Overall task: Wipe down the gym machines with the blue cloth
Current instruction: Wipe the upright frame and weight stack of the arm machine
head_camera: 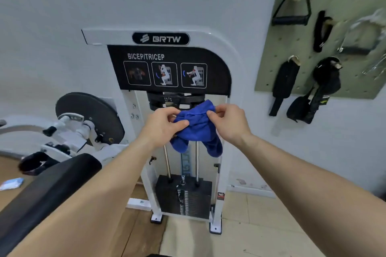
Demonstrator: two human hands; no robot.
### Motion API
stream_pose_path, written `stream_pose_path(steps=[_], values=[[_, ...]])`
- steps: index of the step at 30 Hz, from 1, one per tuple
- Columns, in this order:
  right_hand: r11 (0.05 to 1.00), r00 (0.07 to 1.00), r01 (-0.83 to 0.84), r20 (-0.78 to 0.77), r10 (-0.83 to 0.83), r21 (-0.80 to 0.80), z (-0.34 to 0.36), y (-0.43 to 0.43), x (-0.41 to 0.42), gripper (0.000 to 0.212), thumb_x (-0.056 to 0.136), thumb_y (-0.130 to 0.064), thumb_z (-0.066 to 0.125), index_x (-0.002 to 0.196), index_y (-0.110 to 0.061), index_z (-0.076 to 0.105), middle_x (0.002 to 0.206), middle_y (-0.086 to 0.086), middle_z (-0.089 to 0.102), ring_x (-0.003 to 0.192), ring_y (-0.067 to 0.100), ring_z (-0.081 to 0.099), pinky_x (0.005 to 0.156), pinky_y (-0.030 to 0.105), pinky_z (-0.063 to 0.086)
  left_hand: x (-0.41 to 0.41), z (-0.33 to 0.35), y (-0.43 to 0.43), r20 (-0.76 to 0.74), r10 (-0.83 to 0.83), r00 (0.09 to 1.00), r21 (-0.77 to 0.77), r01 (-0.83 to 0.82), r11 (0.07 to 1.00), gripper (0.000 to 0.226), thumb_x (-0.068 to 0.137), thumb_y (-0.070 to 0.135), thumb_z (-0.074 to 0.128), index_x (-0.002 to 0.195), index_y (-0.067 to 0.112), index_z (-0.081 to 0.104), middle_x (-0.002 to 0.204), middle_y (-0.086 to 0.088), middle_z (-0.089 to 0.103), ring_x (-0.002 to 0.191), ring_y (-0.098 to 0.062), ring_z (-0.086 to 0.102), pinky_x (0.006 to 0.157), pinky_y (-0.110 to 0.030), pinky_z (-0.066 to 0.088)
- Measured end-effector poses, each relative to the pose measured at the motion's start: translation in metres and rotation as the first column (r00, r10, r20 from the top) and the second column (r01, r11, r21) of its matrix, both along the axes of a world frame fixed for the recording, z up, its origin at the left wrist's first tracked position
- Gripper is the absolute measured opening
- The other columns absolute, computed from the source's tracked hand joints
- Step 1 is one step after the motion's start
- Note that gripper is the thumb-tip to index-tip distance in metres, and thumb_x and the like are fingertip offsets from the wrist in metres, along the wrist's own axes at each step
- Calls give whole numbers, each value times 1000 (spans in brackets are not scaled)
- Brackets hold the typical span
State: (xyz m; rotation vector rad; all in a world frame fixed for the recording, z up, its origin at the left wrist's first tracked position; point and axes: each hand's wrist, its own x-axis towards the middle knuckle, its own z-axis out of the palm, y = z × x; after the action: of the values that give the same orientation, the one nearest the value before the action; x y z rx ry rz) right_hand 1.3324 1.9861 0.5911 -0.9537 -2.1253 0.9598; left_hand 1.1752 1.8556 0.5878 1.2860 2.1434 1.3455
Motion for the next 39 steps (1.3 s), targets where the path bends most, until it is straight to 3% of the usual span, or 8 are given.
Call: stream_pose_path(steps=[10, 17, 20, 23, 28, 32, 36, 39], values=[[951, 998, 44, -50, -30, 307, 157, 42, -85, 23, 96, -38, 58, 93, -20, 71, 88, -3, 72, 83, 19, 67, 75, 36, 57, -83, 160, 43, -288, 204, 936, 179, -157, 971, 18, 88, 40, 71, 101, 28, 71, 84, 13, 66, 80, -9, 65, 73, -27, 52], [762, 980, 138, 22, -196, 633, 237, 82, -194, 15, 100, -23, 50, 105, -15, 61, 102, 6, 61, 88, 28, 59, 66, 36, 44, -166, 228, 103, -541, 460, 704, 310, -342, 887, 26, 96, 41, 59, 109, 21, 69, 104, -4, 67, 93, -27, 63, 71, -34, 47], [821, 971, -66, 225, -78, 567, 220, 100, -243, 39, 99, -15, 48, 137, -21, 55, 125, 10, 61, 109, 33, 60, 84, 39, 50, -209, 212, 128, -634, 426, 646, 153, -436, 887, 28, 100, 31, 53, 122, 17, 65, 125, -10, 54, 108, -32, 57, 73, -35, 42], [788, 900, -264, 435, -6, 556, 194, 103, -273, 37, 106, -29, 31, 133, -17, 54, 124, 12, 65, 106, 33, 61, 84, 39, 46, -233, 178, 135, -609, 293, 737, 128, -273, 953, 37, 103, 19, 45, 139, 18, 53, 138, -7, 50, 113, -30, 57, 83, -37, 47], [790, 721, -453, 691, 52, 414, 209, 103, -304, 67, 105, -55, 15, 158, -15, 18, 157, 11, 38, 137, 34, 44, 109, 45, 33, -279, 171, 113, -743, 250, 621, 57, -313, 948, 38, 104, 32, 34, 136, 37, 55, 126, -3, 66, 110, -33, 62, 85, -39, 49], [721, 662, -582, 734, 153, 375, 211, 92, -332, 82, 99, -70, 15, 161, -19, -1, 163, 9, 27, 143, 30, 36, 115, 43, 25, -316, 181, 95, -686, 282, 671, -69, -446, 892, 39, 104, 35, 33, 138, 36, 52, 129, -5, 64, 113, -31, 59, 86, -39, 45], [674, 648, -662, 701, 296, 328, 205, 111, -325, 80, 99, -68, 23, 157, -31, -17, 167, 4, 17, 146, 29, 33, 116, 44, 28, -289, 173, 107, -674, 224, 703, -74, -366, 928, 33, 102, 43, 27, 120, 37, 55, 109, 6, 67, 100, -27, 62, 77, -38, 46], [635, 632, -694, 711, 310, 340, 201, 143, -280, 76, 99, -67, 21, 158, -33, -14, 169, 0, 9, 152, 24, 21, 121, 44, 21, -239, 163, 115, -736, 219, 641, 8, -316, 949, 41, 101, 44, 26, 131, 34, 53, 128, 13, 61, 114, -21, 58, 86, -38, 49]])
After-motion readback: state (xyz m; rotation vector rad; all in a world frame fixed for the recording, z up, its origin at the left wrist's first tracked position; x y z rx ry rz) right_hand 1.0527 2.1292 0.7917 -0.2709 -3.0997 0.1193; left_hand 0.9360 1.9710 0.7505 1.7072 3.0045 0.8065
